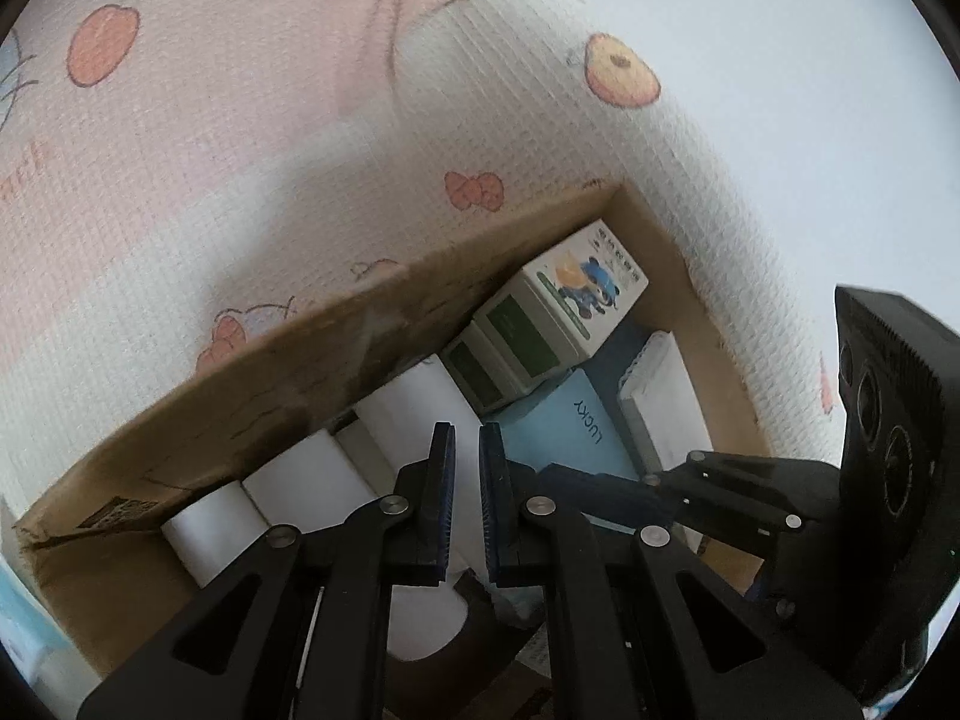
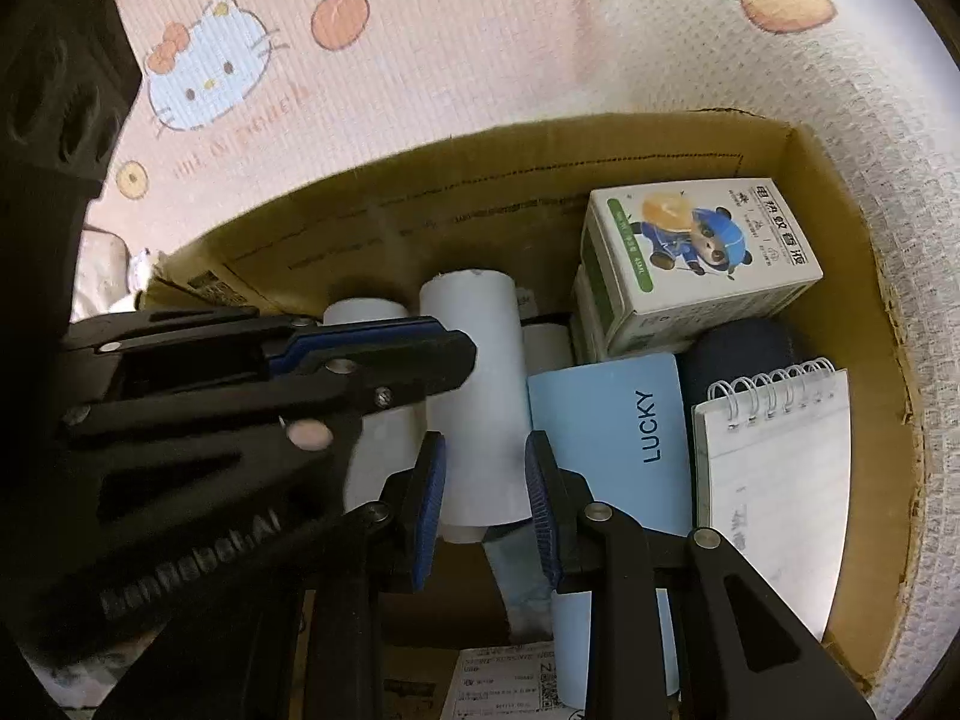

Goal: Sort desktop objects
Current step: 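Lower the roll upright beside the other rolls and open the right gripper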

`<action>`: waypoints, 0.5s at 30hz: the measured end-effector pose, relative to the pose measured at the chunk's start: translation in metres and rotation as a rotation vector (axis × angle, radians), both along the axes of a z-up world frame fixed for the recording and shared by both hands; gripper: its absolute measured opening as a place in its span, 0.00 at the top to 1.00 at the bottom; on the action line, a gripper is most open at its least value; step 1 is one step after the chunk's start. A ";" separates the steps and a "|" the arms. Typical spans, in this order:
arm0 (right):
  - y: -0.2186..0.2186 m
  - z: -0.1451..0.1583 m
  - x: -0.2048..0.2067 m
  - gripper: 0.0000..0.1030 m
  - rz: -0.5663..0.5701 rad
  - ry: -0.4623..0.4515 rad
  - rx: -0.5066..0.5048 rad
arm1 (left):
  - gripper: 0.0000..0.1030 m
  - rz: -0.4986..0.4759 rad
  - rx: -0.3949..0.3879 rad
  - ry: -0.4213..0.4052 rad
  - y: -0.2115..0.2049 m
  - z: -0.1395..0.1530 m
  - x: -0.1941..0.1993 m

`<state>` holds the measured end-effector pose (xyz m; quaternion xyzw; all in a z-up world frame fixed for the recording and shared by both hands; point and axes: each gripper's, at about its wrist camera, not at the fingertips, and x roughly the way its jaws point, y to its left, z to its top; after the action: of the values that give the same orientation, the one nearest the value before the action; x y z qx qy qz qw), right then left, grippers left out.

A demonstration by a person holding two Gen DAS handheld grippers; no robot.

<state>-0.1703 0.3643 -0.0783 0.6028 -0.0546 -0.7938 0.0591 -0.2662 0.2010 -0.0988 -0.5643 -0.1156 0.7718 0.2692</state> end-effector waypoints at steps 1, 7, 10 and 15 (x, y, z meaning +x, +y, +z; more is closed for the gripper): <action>0.000 0.002 0.002 0.77 -0.001 0.002 -0.003 | 0.92 0.007 -0.001 0.018 -0.003 0.003 0.002; -0.011 0.010 0.009 0.76 0.029 0.021 -0.013 | 0.86 0.001 -0.050 0.068 -0.018 0.013 0.013; -0.013 0.006 0.003 0.76 0.000 0.012 0.013 | 0.86 0.007 -0.054 0.079 -0.022 0.016 0.016; -0.014 -0.001 -0.002 0.76 -0.014 -0.002 0.034 | 0.86 -0.018 -0.167 0.013 -0.022 0.006 0.011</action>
<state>-0.1719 0.3506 -0.0797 0.6043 -0.0454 -0.7943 0.0434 -0.2551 0.1788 -0.0933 -0.5806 -0.0442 0.7801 0.2288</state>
